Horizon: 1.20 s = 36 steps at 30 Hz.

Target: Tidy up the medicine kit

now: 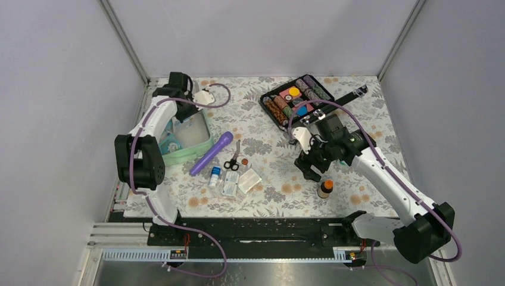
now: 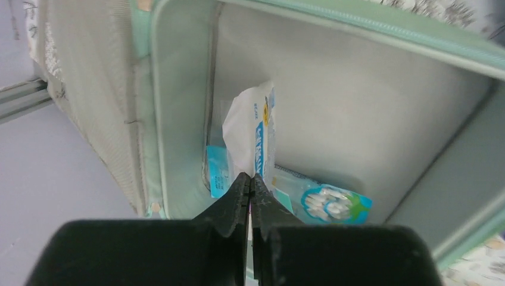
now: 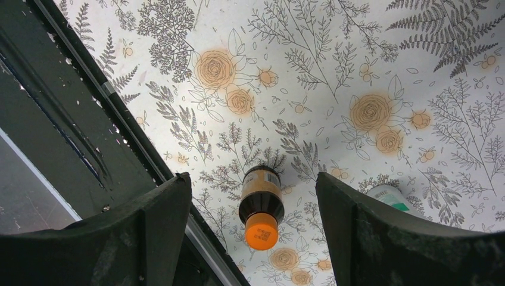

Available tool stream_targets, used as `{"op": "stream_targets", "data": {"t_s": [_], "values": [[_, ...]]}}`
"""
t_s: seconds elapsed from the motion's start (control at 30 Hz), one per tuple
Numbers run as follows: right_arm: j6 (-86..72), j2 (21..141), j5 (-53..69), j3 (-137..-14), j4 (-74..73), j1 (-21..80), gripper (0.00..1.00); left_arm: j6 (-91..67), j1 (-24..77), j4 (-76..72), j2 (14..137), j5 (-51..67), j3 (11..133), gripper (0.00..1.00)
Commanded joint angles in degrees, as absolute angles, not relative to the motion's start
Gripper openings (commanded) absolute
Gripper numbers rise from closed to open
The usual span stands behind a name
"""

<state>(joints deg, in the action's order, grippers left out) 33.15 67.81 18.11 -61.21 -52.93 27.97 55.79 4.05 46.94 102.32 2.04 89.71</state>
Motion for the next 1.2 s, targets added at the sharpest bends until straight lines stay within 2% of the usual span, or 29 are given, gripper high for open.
{"op": "stream_targets", "data": {"t_s": [0.0, 0.1, 0.33, 0.93, 1.03, 1.1, 1.17], "values": [[32.26, 64.96, 19.01, -60.54, -52.08, 27.60, 0.83, 63.27, 4.55, 35.96, 101.85, -5.21, 83.25, 0.00], [32.17, 64.24, 18.67, -59.74, -52.04, 27.60, 0.83, 66.25, 4.50, 30.44, 100.17, -7.20, 76.74, 0.00], [32.05, 64.57, 19.12, -59.26, -51.43, 27.58, 0.83, 66.51, 4.04, 37.91, 99.34, -2.38, 73.52, 0.00], [32.11, 64.29, 17.44, -59.41, -51.54, 27.60, 0.84, 68.44, 2.29, 35.38, 109.90, -5.41, 80.80, 0.00], [32.24, 64.34, 17.04, -59.41, -51.66, 27.64, 0.84, 68.00, 2.24, 35.71, 110.48, -6.10, 81.38, 0.10], [32.36, 64.31, 16.97, -59.50, -51.80, 27.60, 0.84, 67.31, 2.07, 36.57, 110.34, -6.27, 81.49, 0.25], [32.44, 64.31, 16.87, -59.46, -51.77, 27.60, 0.84, 66.50, 1.81, 37.04, 109.47, -6.37, 81.12, 0.35]]}}
